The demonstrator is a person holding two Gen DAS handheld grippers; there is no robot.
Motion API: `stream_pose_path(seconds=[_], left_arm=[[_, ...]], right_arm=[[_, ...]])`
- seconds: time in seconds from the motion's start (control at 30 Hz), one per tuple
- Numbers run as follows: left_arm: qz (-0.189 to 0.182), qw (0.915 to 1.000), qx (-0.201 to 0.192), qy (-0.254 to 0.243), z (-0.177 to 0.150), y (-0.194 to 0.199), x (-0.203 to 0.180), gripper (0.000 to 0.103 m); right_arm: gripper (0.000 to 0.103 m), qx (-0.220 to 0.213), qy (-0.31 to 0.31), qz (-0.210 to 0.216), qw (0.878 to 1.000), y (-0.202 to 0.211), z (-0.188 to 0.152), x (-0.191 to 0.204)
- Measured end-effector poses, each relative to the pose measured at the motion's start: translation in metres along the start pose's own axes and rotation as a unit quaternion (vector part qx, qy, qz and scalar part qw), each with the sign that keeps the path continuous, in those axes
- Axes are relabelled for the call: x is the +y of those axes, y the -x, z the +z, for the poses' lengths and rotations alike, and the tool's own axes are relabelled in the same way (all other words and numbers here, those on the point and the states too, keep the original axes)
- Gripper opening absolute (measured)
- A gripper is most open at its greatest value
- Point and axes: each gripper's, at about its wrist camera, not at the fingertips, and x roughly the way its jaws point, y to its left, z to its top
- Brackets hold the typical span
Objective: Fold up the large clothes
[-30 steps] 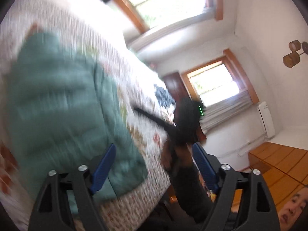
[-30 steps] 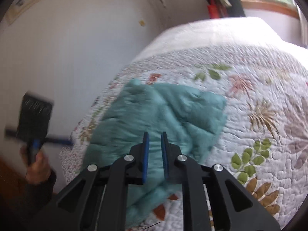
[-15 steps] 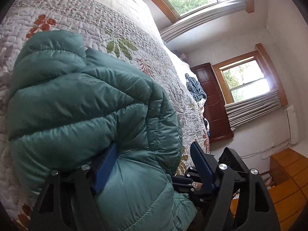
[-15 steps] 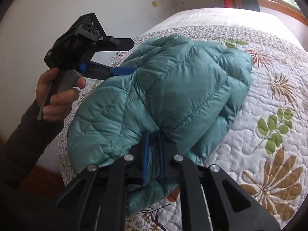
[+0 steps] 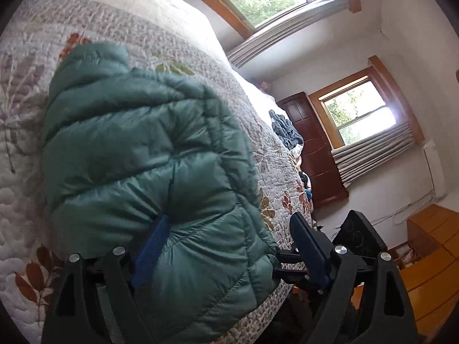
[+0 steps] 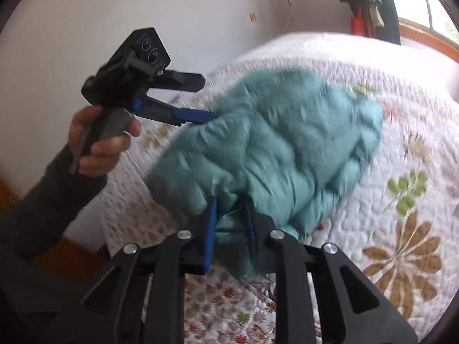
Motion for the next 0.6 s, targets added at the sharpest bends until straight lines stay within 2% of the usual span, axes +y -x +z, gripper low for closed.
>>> stream_pose_path(seconds=[0.07,0.17,0.2,0.23,0.27,0.3,0.33,0.37,0.4,0.47,0.53,0.6], left_arm=[[-0.005,1.0,-0.004,-0.002,-0.001,-0.001,0.001,0.086],[-0.01,0.9997,-0.017,-0.015,-0.005,0.013,-0.015,0.086],[0.001,0.9993,-0.027,-0.026,-0.009,0.022,-0.024,0.087],[0.015,0.9985,-0.038,-0.037,-0.015,0.03,-0.032,0.092],[0.039,0.9963,-0.057,-0.05,-0.023,0.042,-0.042,0.099],[0.072,0.9917,-0.084,-0.066,-0.034,0.053,-0.051,0.099],[0.119,0.9833,-0.111,-0.082,-0.047,0.064,-0.06,0.099],[0.172,0.9723,-0.126,-0.095,-0.062,0.071,-0.067,0.099],[0.239,0.9549,-0.138,-0.109,-0.079,0.075,-0.074,0.099],[0.327,0.9224,-0.163,-0.127,-0.11,0.081,-0.081,0.099],[0.413,0.8805,-0.187,-0.14,-0.15,0.084,-0.087,0.099],[0.473,0.8469,-0.186,-0.155,-0.185,0.079,-0.089,0.099]], right_arm=[[0.018,0.004,-0.013,0.001,1.0,-0.005,-0.005,-0.006],[0.021,-0.013,-0.029,0.018,0.999,0.017,-0.005,-0.008],[0.022,-0.022,-0.035,0.022,0.999,0.027,-0.006,-0.009],[0.024,-0.033,-0.038,0.019,0.999,0.036,-0.007,-0.01],[0.033,-0.043,-0.04,0.007,0.998,0.044,-0.009,-0.011],[0.055,-0.05,-0.042,-0.006,0.998,0.049,-0.014,-0.012],[0.069,-0.061,-0.048,-0.032,0.996,0.055,-0.02,-0.013],[0.093,-0.073,-0.055,-0.064,0.994,0.061,-0.028,-0.011],[0.096,-0.082,-0.063,-0.088,0.991,0.065,-0.036,-0.008],[0.098,-0.069,-0.073,-0.113,0.988,0.067,-0.051,-0.003],[0.1,-0.055,-0.062,-0.197,0.977,0.065,-0.069,0.013],[0.1,-0.043,-0.025,-0.279,0.959,0.059,-0.082,0.03]])
